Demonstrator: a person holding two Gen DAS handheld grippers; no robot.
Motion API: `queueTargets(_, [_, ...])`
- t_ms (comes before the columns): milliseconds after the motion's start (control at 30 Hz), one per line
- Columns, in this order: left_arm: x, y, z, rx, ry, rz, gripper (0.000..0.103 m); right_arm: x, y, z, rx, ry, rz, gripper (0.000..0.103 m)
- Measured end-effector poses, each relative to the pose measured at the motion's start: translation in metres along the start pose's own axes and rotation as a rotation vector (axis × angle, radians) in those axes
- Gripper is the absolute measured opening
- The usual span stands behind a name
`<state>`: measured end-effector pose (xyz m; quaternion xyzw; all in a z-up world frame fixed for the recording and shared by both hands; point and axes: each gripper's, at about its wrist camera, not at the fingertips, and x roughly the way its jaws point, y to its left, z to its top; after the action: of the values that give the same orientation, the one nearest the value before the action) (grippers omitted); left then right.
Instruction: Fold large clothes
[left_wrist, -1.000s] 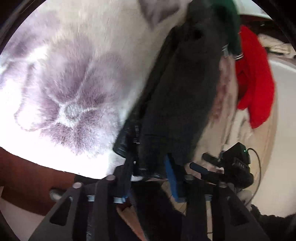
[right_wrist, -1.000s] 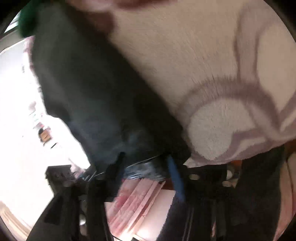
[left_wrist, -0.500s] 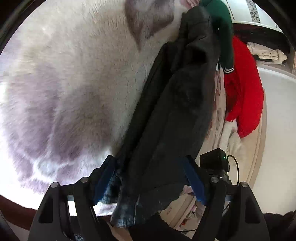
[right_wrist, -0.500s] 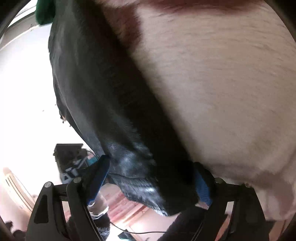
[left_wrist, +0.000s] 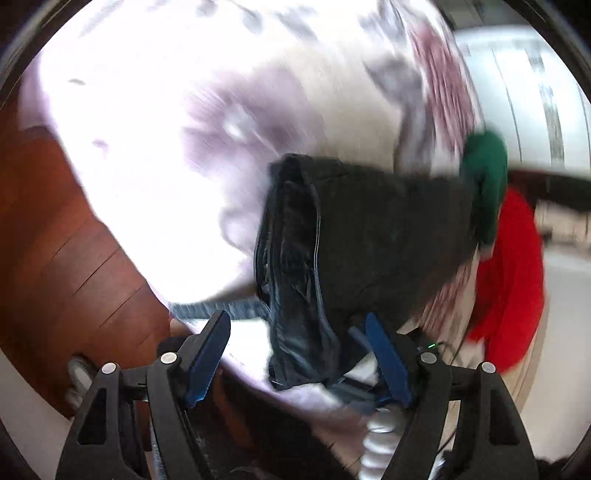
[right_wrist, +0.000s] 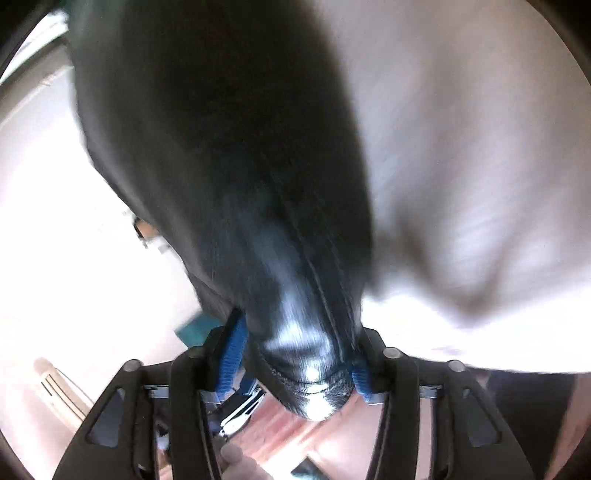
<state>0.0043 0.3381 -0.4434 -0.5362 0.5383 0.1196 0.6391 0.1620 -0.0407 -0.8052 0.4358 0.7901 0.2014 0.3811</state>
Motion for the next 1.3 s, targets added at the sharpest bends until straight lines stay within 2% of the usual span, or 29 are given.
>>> queueTargets(67, [-0.022, 0.005, 0.001, -0.054, -0.071, -0.011, 0.074, 0.010, 0.024, 0.004, -0.084, 0.086, -0.101, 0.066])
queueTargets(133, [-0.028, -0.004, 0.003, -0.056, -0.095, -0.015, 0.074, -0.008, 0.038, 0.006, -0.149, 0.119, -0.144, 0.067])
queueTargets(200, [-0.021, -0.032, -0.002, -0.016, -0.102, -0.023, 0.074, -0.052, 0.049, 0.011, -0.230, 0.053, -0.151, 0.070])
queueTargets(233, [-0.013, -0.048, -0.007, 0.008, -0.094, -0.020, 0.074, -0.075, 0.054, 0.015, -0.255, 0.009, -0.175, 0.076])
queueTargets(267, [0.000, -0.071, -0.009, 0.038, -0.085, -0.023, 0.074, -0.096, 0.056, 0.022, -0.267, -0.039, -0.196, 0.077])
queueTargets(300, [0.013, -0.088, -0.012, 0.048, -0.083, -0.027, 0.074, -0.134, 0.051, 0.030, -0.280, -0.109, -0.213, 0.077])
queueTargets(400, [0.052, -0.125, -0.017, 0.065, -0.067, 0.017, 0.074, -0.186, 0.073, 0.079, -0.305, -0.290, -0.248, 0.080])
queueTargets(467, [0.071, -0.132, -0.029, 0.055, -0.073, 0.014, 0.074, -0.208, 0.088, 0.117, -0.321, -0.381, -0.230, 0.080])
queueTargets(567, [0.097, -0.118, -0.046, -0.009, -0.025, 0.012, 0.074, -0.216, 0.115, 0.174, -0.334, -0.443, -0.113, 0.081])
queueTargets(600, [0.103, -0.113, -0.050, -0.027, -0.010, 0.011, 0.074, -0.208, 0.128, 0.196, -0.336, -0.431, -0.062, 0.088])
queueTargets(633, [0.107, -0.107, -0.054, -0.044, 0.005, 0.005, 0.074, -0.197, 0.137, 0.203, -0.335, -0.418, -0.026, 0.093])
queueTargets(667, [0.110, -0.104, -0.056, -0.052, 0.009, 0.003, 0.074, -0.180, 0.151, 0.222, -0.339, -0.388, 0.018, 0.094])
queueTargets(700, [0.110, -0.100, -0.059, -0.052, 0.007, 0.002, 0.074, -0.183, 0.157, 0.239, -0.349, -0.360, 0.041, 0.094])
queueTargets(733, [0.111, -0.095, -0.061, -0.044, 0.004, 0.005, 0.074, -0.169, 0.173, 0.248, -0.360, -0.339, 0.041, 0.094])
queueTargets(800, [0.109, -0.092, -0.064, -0.043, 0.001, 0.008, 0.074, -0.156, 0.184, 0.252, -0.373, -0.346, 0.022, 0.090])
queueTargets(867, [0.109, -0.091, -0.065, -0.051, -0.007, 0.012, 0.074, -0.146, 0.193, 0.253, -0.378, -0.361, 0.024, 0.038])
queueTargets(967, [0.110, -0.094, -0.065, -0.063, -0.014, 0.040, 0.074, -0.144, 0.201, 0.245, -0.365, -0.428, 0.033, 0.029])
queueTargets(1033, [0.110, -0.096, -0.065, -0.071, -0.019, 0.053, 0.074, -0.153, 0.194, 0.228, -0.325, -0.491, 0.044, 0.025])
queueTargets(1067, [0.112, -0.098, -0.063, -0.076, -0.020, 0.050, 0.074, -0.171, 0.182, 0.229, -0.302, -0.522, 0.045, 0.025])
queueTargets(1133, [0.110, -0.100, -0.064, -0.080, -0.013, 0.029, 0.074, -0.187, 0.157, 0.198, -0.213, -0.596, 0.056, 0.024])
queueTargets(1233, [0.111, -0.110, -0.065, -0.049, 0.008, 0.001, 0.074, -0.232, 0.088, 0.144, 0.005, -0.755, 0.068, 0.024])
queueTargets(1300, [0.114, -0.116, -0.066, -0.013, 0.022, 0.007, 0.074, -0.247, 0.051, 0.106, 0.125, -0.841, 0.016, 0.024])
